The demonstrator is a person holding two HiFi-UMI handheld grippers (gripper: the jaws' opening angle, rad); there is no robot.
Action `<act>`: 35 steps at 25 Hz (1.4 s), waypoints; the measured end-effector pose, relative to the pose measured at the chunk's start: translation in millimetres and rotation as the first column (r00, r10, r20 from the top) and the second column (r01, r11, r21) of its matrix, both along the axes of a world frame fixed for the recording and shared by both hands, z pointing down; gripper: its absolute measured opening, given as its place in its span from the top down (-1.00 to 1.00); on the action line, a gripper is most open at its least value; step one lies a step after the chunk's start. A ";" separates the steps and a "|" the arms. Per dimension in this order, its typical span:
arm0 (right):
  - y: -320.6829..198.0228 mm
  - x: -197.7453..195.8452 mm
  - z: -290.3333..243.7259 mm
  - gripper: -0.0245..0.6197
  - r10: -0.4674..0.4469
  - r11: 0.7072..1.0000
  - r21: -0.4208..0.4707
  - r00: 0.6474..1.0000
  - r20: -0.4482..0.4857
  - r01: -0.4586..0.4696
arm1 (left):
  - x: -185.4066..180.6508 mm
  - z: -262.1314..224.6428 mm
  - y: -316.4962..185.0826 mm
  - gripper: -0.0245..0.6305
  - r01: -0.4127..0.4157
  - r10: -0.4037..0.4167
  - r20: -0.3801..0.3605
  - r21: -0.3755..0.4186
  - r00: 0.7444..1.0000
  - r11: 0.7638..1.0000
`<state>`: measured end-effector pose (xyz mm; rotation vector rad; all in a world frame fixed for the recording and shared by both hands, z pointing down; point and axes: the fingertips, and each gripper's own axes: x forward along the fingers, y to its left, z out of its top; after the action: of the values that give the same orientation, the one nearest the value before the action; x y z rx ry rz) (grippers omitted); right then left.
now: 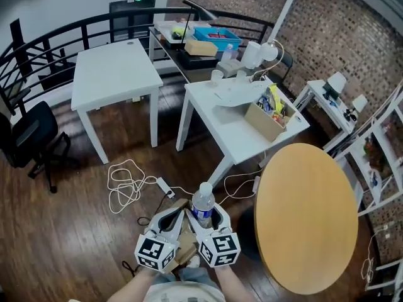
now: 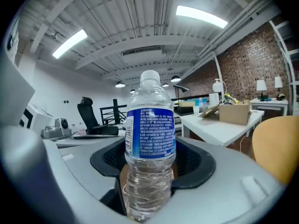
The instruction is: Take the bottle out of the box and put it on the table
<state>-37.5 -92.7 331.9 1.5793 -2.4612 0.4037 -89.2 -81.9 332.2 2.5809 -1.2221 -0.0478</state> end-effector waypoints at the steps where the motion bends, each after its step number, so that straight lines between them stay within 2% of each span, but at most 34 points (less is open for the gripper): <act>1: 2.8 1.7 -12.1 0.02 0.014 1.000 0.026 1.000 0.013 -0.015 | 2.6 -8.3 1.8 0.94 -0.006 0.006 -0.012 0.014 1.000 1.000; 6: 13.0 16.6 -53.5 0.02 0.077 0.987 0.139 0.997 0.027 -0.080 | 16.9 -42.6 6.4 0.94 -0.047 0.052 -0.057 0.081 0.997 0.996; 13: 18.2 49.7 -67.2 0.02 0.194 0.960 0.195 0.980 0.047 -0.200 | 43.4 -59.0 11.4 0.94 -0.125 0.135 -0.090 0.104 0.987 0.987; 18: 25.3 84.2 -69.6 0.02 0.259 0.940 0.221 0.965 0.035 -0.260 | 75.5 -64.9 15.4 0.94 -0.183 0.194 -0.085 0.117 0.977 0.976; 27: 55.4 195.8 -73.8 0.01 0.371 0.892 0.259 0.928 0.047 -0.370 | 185.9 -72.9 39.9 0.94 -0.305 0.317 -0.081 0.134 0.945 0.943; 35: 98.4 311.0 -66.7 0.01 0.497 0.829 0.256 0.865 0.067 -0.497 | 300.9 -71.2 77.7 0.94 -0.454 0.463 -0.046 0.132 0.885 0.881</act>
<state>273.6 5.7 265.2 2.3403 -2.1362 0.1372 211.7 -4.2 261.0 2.8723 -0.5675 -0.1222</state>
